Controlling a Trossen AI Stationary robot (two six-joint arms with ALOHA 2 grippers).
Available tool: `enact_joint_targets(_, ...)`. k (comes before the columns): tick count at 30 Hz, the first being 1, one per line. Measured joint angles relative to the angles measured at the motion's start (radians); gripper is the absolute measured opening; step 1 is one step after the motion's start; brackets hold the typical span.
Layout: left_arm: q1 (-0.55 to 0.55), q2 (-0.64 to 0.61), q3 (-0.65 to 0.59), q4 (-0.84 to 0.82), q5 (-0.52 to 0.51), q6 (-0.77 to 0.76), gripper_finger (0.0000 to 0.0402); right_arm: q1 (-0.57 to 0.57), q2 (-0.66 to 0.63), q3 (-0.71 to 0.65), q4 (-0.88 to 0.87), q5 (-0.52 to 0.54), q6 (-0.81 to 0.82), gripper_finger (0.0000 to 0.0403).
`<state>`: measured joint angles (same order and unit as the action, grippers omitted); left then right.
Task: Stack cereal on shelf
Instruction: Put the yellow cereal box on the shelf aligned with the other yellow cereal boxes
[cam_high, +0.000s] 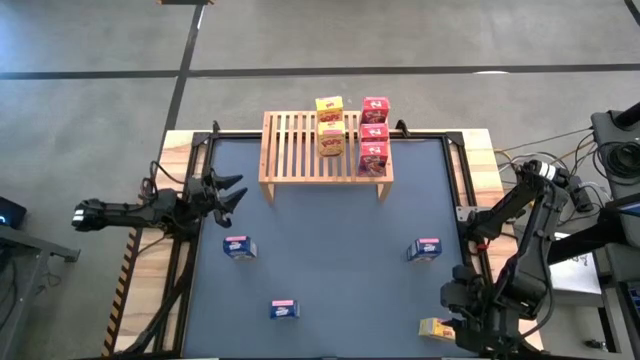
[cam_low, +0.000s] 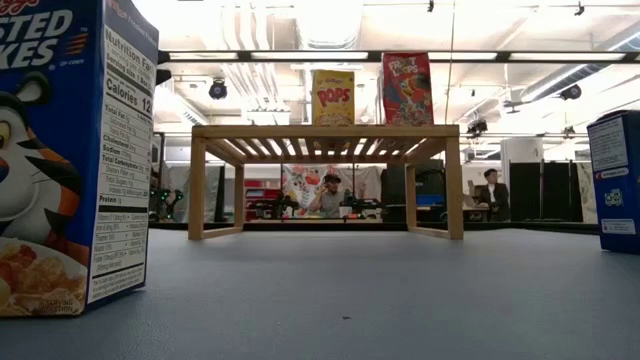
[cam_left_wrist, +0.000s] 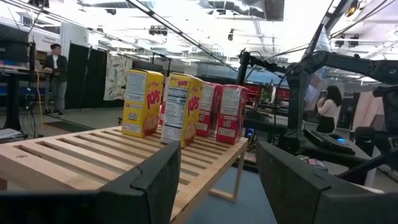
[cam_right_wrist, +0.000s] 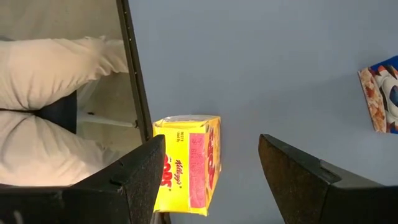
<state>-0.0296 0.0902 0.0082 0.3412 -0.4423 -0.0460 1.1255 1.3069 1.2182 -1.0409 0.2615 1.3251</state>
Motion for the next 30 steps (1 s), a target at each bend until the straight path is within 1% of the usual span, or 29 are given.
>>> enact_joint_targets(4, 0.000, 0.000, 0.000, 0.000, 0.000, 0.000, 0.0193, 0.000, -0.002, 0.000, 0.008, -0.007, 0.028, 0.0247)
enact_joint_targets(7, 0.000, 0.000, 0.000, 0.001, 0.000, 0.000, 0.0193, 0.000, -0.003, 0.000, 0.008, -0.072, 0.051, 0.0247)
enact_joint_targets(11, 0.000, 0.000, 0.000, 0.001, 0.000, 0.000, 0.0193, 0.005, -0.003, 0.000, 0.008, -0.148, -0.039, 0.0247)
enact_joint_targets(14, 0.000, 0.000, 0.000, 0.001, 0.000, 0.000, 0.0193, 0.004, -0.003, 0.000, 0.025, -0.150, -0.043, 0.0247)
enact_joint_targets(17, 0.000, 0.000, 0.000, 0.001, 0.000, 0.000, 0.0193, 0.004, -0.003, 0.001, 0.037, -0.154, -0.005, 0.0247)
enact_joint_targets(20, 0.000, 0.000, 0.000, 0.001, 0.000, 0.000, 0.0193, 0.020, -0.009, 0.005, 0.121, -0.169, -0.032, 0.0247)
enact_joint_targets(23, 0.000, 0.000, 0.000, 0.001, 0.000, 0.000, 0.0193, 0.035, -0.015, 0.020, 0.108, -0.188, -0.033, 0.0247)
enact_joint_targets(27, 0.000, 0.000, 0.000, 0.001, 0.000, 0.000, 0.0193, 0.032, -0.015, 0.026, 0.111, -0.182, -0.082, 0.0247)
enact_joint_targets(30, 0.000, 0.000, 0.000, 0.001, 0.000, 0.000, 0.0193, 0.033, -0.015, 0.042, 0.122, -0.183, -0.183, 0.0247)
